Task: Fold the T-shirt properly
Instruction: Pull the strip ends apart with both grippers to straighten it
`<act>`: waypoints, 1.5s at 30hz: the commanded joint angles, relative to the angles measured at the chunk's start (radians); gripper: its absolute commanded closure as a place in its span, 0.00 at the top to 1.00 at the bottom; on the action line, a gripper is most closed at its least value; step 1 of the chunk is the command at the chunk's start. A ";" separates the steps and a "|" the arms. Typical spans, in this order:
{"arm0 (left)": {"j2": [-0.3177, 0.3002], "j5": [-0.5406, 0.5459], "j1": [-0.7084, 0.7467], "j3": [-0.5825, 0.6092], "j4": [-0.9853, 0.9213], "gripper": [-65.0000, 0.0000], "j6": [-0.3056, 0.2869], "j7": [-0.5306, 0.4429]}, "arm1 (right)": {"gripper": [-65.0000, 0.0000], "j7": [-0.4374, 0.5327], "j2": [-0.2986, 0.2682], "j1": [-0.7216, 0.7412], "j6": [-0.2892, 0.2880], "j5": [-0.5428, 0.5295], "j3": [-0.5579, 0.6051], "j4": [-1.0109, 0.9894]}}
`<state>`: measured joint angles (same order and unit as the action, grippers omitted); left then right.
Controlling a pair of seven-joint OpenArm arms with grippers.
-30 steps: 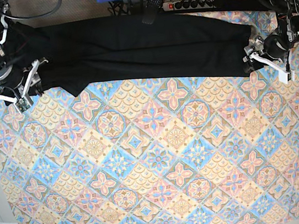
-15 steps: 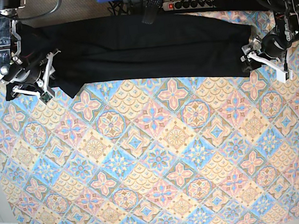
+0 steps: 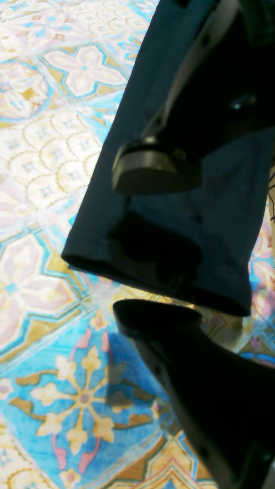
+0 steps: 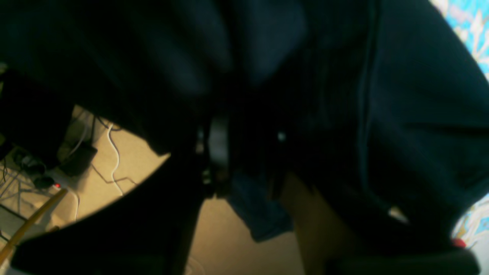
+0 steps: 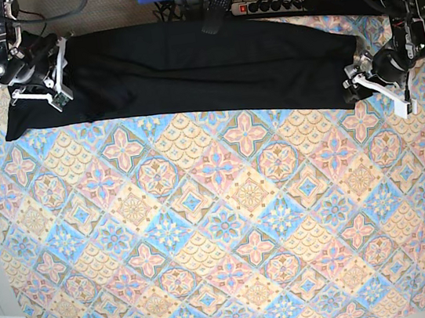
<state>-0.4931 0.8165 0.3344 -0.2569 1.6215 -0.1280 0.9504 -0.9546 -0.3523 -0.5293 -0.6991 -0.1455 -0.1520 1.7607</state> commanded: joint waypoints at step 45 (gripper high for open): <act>-0.129 0.010 -0.133 0.304 -0.269 0.65 -0.058 0.187 | 0.20 0.010 -0.014 0.068 0.001 -0.006 0.102 -0.075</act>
<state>-0.6178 0.8661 0.1894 0.0418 1.3647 -0.2001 1.1320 -0.9470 -0.3546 -0.4599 -0.6922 -0.1413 -0.0437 1.6699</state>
